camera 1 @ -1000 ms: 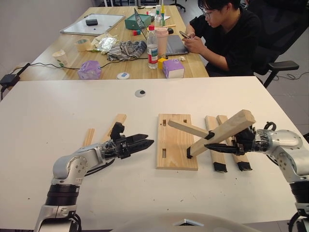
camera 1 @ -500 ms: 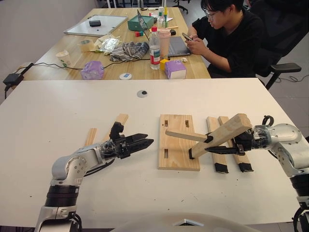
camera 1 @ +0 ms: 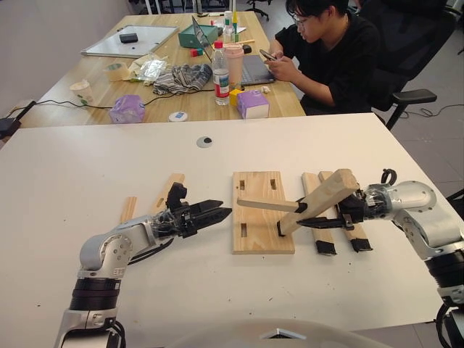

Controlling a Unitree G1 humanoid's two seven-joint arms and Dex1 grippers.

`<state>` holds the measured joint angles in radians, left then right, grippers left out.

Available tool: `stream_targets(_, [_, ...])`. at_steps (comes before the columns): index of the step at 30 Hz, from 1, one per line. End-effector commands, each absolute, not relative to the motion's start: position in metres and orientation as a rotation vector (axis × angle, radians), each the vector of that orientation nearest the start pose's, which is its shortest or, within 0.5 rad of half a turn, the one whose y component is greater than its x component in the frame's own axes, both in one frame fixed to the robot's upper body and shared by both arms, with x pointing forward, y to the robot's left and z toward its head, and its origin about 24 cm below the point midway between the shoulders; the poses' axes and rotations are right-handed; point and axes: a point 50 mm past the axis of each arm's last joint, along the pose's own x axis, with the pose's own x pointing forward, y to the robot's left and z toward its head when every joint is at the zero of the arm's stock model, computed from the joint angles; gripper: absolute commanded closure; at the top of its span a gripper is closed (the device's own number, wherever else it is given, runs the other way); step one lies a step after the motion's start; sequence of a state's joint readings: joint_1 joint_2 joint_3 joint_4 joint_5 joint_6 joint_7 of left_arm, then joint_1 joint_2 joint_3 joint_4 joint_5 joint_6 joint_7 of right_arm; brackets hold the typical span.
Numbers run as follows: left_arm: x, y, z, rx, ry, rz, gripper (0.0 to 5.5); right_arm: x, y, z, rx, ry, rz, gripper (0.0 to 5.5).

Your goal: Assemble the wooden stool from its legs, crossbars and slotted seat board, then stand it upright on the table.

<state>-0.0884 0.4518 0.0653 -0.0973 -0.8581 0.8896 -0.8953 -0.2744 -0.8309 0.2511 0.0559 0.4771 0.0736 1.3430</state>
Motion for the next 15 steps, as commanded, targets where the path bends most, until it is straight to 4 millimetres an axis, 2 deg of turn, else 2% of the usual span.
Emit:
stream_targets(1, [0.233, 0.169, 0.073, -0.623, 0.453, -1.070, 1.31, 0.226, -0.210, 0.007, -0.339, 0.807, 1.387, 3.46])
stream_targets(6, [0.232, 0.174, 0.071, -0.623, 0.460, -1.056, 1.31, 0.217, -0.212, -0.006, -0.292, 0.834, 1.366, 3.46])
stream_targets(8, [0.232, 0.176, 0.071, -0.623, 0.461, -1.050, 1.31, 0.216, -0.209, -0.005, -0.272, 0.791, 1.358, 3.46])
stream_targets(11, [0.231, 0.179, 0.070, -0.620, 0.462, -1.040, 1.31, 0.228, -0.203, 0.012, -0.221, 0.656, 1.313, 3.46])
stream_targets(12, [0.231, 0.179, 0.070, -0.620, 0.461, -1.037, 1.31, 0.233, -0.202, 0.018, -0.207, 0.611, 1.294, 3.10])
stream_targets(15, [0.231, 0.180, 0.070, -0.623, 0.456, -1.031, 1.31, 0.247, -0.203, 0.035, -0.169, 0.508, 1.235, 2.72])
